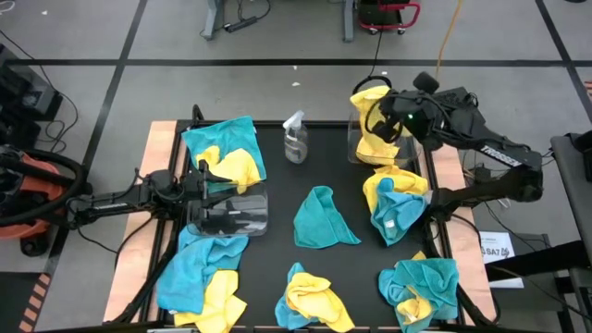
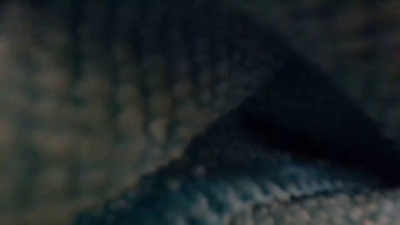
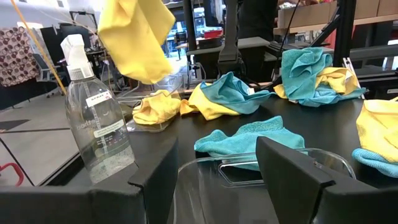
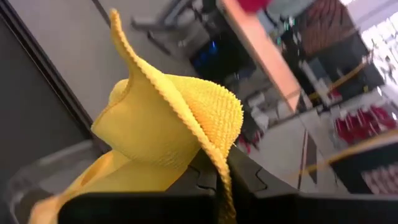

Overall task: Sort microfiber towel by color & place in baskets
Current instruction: Put the yellow towel into the top transparent bin, then put the blue towel into the bottom transparent bin

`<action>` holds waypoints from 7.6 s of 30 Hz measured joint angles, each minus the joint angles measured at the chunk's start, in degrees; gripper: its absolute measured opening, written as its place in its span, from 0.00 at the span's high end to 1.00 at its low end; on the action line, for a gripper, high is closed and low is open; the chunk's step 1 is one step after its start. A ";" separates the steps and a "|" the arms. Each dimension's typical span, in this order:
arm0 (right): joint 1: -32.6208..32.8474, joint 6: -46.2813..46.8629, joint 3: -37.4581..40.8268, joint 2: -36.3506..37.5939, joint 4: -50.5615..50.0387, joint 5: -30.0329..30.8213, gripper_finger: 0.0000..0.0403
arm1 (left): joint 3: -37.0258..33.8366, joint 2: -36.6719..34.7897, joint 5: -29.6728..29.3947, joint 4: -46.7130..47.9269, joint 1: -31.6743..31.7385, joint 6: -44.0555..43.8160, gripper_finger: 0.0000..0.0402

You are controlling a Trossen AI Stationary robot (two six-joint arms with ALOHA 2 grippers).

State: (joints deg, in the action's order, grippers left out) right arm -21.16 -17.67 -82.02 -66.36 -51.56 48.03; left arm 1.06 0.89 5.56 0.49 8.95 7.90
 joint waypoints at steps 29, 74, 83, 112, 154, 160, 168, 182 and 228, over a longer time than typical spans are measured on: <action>-11.26 6.25 19.20 -0.08 -0.04 -14.22 1.00 | 0.00 0.00 0.00 0.00 0.02 0.00 0.45; -27.33 7.60 49.81 -2.80 32.47 -40.85 0.99 | -0.02 0.02 0.01 0.00 0.02 0.00 0.45; -27.28 9.03 49.88 -7.31 33.65 -41.09 0.86 | -0.02 0.01 0.00 0.00 0.02 0.00 0.45; -27.07 11.37 37.77 3.87 19.09 -40.94 0.46 | -0.04 0.00 0.01 0.00 0.02 0.00 0.45; 9.09 25.62 33.42 17.43 30.04 -60.29 0.40 | -0.07 0.02 -1.56 -22.55 0.00 -1.55 0.45; 14.76 26.00 33.42 17.21 33.61 -60.15 0.40 | -0.07 0.02 0.10 -23.16 0.00 -1.55 0.45; 20.63 26.86 33.42 15.54 38.27 -60.10 0.40 | 1.07 0.79 0.26 -25.84 0.00 -0.32 0.45; 27.92 26.50 33.40 10.80 42.46 -57.99 0.40 | 18.99 21.78 1.19 -25.22 -0.02 4.60 0.45; 43.29 28.98 33.40 10.57 28.93 -49.37 0.40 | 54.92 95.94 9.23 -23.15 -10.72 9.66 0.45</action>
State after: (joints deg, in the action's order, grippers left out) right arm 22.13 11.31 -48.62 -55.79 -22.63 -1.34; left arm 55.98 96.83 14.79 -22.66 -1.77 17.56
